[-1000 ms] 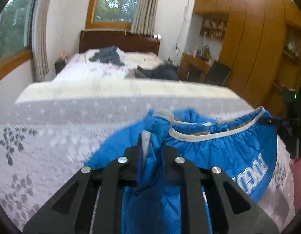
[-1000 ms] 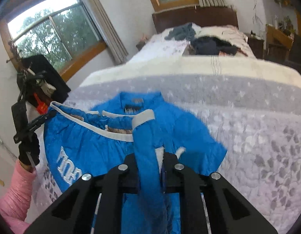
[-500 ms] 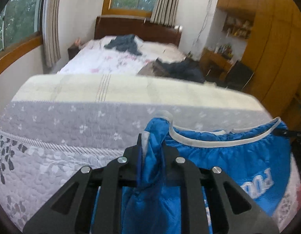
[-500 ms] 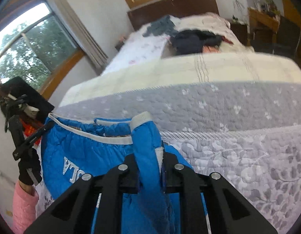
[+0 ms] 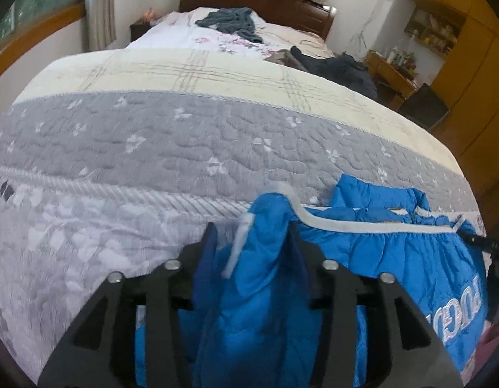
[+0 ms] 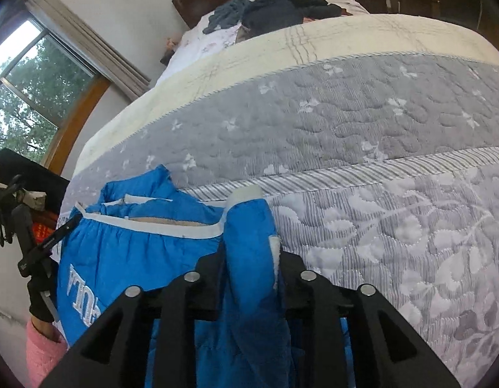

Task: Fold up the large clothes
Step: 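Lower the hem onto the collar and open both grippers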

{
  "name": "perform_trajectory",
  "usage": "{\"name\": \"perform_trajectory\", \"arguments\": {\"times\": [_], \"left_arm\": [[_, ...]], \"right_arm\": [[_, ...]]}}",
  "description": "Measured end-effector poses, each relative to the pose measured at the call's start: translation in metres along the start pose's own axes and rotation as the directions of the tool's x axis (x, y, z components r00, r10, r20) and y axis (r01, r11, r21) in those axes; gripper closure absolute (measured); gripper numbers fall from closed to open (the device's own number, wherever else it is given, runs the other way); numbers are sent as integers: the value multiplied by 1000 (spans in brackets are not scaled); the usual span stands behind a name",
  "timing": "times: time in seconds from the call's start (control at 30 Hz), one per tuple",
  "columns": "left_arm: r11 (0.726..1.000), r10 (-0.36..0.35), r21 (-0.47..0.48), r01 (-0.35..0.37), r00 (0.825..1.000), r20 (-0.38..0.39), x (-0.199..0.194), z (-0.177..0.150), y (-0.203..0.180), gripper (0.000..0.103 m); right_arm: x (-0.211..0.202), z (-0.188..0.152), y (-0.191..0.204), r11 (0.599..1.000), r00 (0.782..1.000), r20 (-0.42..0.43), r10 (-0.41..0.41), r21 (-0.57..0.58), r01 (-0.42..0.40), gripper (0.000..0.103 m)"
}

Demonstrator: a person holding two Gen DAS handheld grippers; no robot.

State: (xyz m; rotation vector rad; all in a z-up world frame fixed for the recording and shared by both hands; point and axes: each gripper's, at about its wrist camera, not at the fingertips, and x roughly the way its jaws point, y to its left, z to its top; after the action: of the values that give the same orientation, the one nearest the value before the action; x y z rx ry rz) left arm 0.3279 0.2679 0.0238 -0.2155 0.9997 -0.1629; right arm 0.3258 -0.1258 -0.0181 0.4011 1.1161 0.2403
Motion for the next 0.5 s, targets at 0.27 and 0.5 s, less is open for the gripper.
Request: {"name": "perform_trajectory", "arguments": {"times": [0.27, 0.5], "left_arm": [[1000, -23, -11, 24, 995, 101, -80, -21, 12, 50], [998, -33, 54, 28, 995, 93, -133, -86, 6, 45]], "right_arm": [[-62, -24, 11, 999, 999, 49, -12, -52, 14, 57], [-90, -91, 9, 997, 1000, -12, 22, -79, -23, 51]]}}
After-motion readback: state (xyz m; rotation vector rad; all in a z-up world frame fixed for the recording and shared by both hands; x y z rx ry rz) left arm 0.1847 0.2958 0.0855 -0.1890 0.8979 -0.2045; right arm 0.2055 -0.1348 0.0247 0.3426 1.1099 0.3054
